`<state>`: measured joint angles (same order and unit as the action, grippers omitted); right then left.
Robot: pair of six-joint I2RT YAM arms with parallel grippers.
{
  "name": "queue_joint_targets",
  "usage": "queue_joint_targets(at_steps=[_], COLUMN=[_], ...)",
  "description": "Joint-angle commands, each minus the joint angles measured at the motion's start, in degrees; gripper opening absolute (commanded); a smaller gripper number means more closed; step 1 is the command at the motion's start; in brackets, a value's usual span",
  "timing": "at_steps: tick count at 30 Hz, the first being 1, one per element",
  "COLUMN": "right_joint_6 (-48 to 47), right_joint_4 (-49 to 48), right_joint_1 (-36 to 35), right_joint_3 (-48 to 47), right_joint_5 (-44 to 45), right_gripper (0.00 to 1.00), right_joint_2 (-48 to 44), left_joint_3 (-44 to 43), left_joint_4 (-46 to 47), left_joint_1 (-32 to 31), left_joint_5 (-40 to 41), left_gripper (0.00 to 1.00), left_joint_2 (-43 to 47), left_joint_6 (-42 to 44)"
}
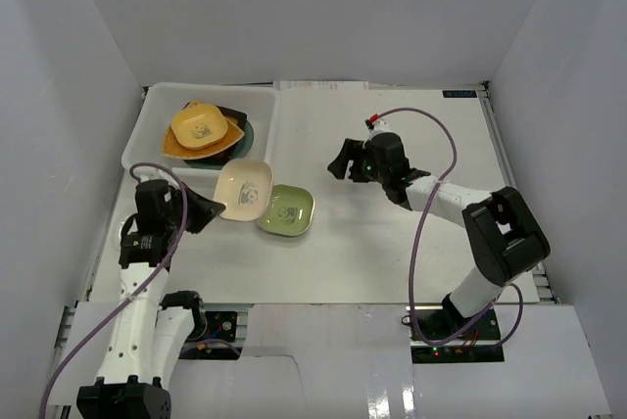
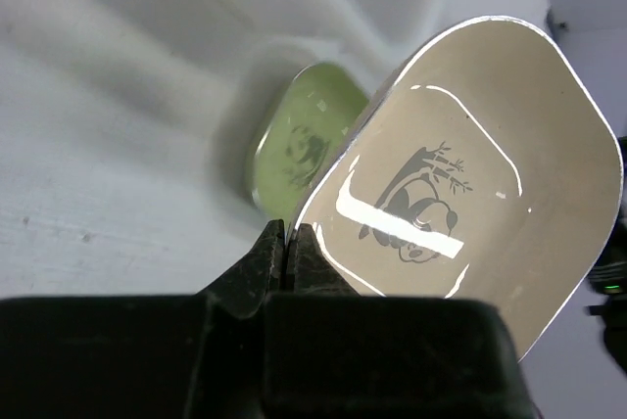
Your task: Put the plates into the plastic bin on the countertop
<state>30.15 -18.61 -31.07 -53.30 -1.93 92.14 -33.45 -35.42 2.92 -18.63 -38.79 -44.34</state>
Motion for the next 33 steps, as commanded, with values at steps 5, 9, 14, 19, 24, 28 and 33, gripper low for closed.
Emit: queue_joint_targets(at_steps=[5,9,14,19,24,28,33], right_joint_6=[4.38,5.36,4.13,3.51,3.95,5.27,5.97], right_joint_4=[-6.25,-7.76,-4.95,-2.58,-1.6,-1.87,-2.22], right_joint_1=[-5.49,-6.98,-9.97,-11.64,-13.31,-13.58,-13.58], right_joint_3=[7.05,8.56,6.98,4.44,2.24,0.83,0.04], right_joint_5=[-8.52,-7.3,-6.15,-4.66,-3.34,-2.9,-1.58], right_gripper=[0.77,0.79,0.91,0.88,0.81,0.72,0.51], right_joint_2=[0.68,-1.34,1.63,4.18,8.31,11.22,11.75], left_joint_3=[-22.67,-32.01,-40.1,-46.78,-49.34,-49.34,-46.8], left_joint_4=[10.89,12.48,13.01,13.18,12.57,12.22,14.15], left_joint_1=[-0.28,-0.02,2.53,4.46,5.26,5.61,5.61], left_joint_5=[7.99,15.01,23.28,26.01,30.23,28.49,23.73], left_gripper=[0.0,0.0,0.0,0.0,0.04,0.55,0.71], left_joint_2=[-15.39,-29.28,-41.88,-51.54,-56.04,-57.63,-53.16], left_joint_6=[2.41,6.0,7.6,8.21,10.15,10.67,10.15])
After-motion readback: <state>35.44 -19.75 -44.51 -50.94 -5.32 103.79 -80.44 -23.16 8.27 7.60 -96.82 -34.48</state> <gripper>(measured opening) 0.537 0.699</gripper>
